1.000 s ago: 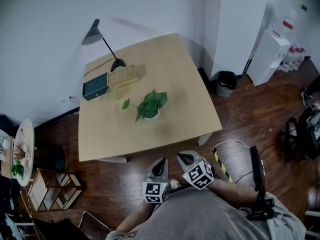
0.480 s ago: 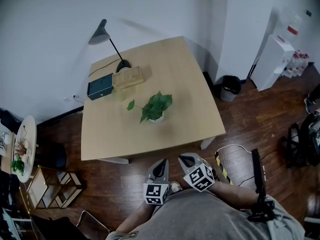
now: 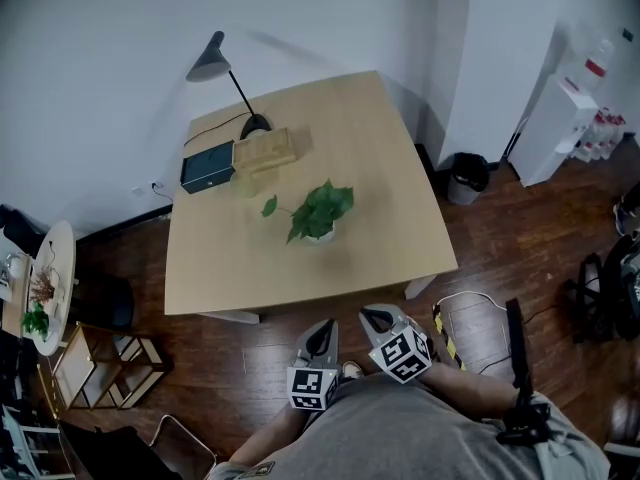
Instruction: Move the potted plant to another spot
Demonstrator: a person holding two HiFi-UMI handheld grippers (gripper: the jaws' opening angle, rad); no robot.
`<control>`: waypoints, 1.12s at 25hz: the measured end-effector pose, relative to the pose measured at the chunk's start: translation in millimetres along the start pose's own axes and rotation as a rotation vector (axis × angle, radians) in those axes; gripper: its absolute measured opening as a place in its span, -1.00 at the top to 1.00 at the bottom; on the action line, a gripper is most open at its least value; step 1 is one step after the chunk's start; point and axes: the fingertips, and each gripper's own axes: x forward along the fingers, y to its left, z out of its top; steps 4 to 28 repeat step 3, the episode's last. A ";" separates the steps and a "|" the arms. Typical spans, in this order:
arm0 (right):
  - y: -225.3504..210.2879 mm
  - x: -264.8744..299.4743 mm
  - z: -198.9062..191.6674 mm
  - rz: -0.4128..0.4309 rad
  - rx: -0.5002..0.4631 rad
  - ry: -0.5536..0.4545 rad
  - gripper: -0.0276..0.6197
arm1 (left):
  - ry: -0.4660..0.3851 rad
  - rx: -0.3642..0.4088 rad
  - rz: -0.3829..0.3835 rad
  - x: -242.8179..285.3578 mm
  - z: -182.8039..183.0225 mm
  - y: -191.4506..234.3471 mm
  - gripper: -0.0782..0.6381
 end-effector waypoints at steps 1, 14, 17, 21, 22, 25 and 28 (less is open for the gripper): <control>-0.6 1.1 1.1 0.000 -0.002 -0.002 0.90 | -0.003 0.004 0.002 0.6 0.8 1.5 0.78; -1.6 2.9 3.4 0.000 -0.007 -0.006 0.90 | -0.007 0.009 0.006 1.8 2.5 4.4 0.78; -1.6 2.9 3.4 0.000 -0.007 -0.006 0.90 | -0.007 0.009 0.006 1.8 2.5 4.4 0.78; -1.6 2.9 3.4 0.000 -0.007 -0.006 0.90 | -0.007 0.009 0.006 1.8 2.5 4.4 0.78; -1.6 2.9 3.4 0.000 -0.007 -0.006 0.90 | -0.007 0.009 0.006 1.8 2.5 4.4 0.78; -1.6 2.9 3.4 0.000 -0.007 -0.006 0.90 | -0.007 0.009 0.006 1.8 2.5 4.4 0.78; -1.6 2.9 3.4 0.000 -0.007 -0.006 0.90 | -0.007 0.009 0.006 1.8 2.5 4.4 0.78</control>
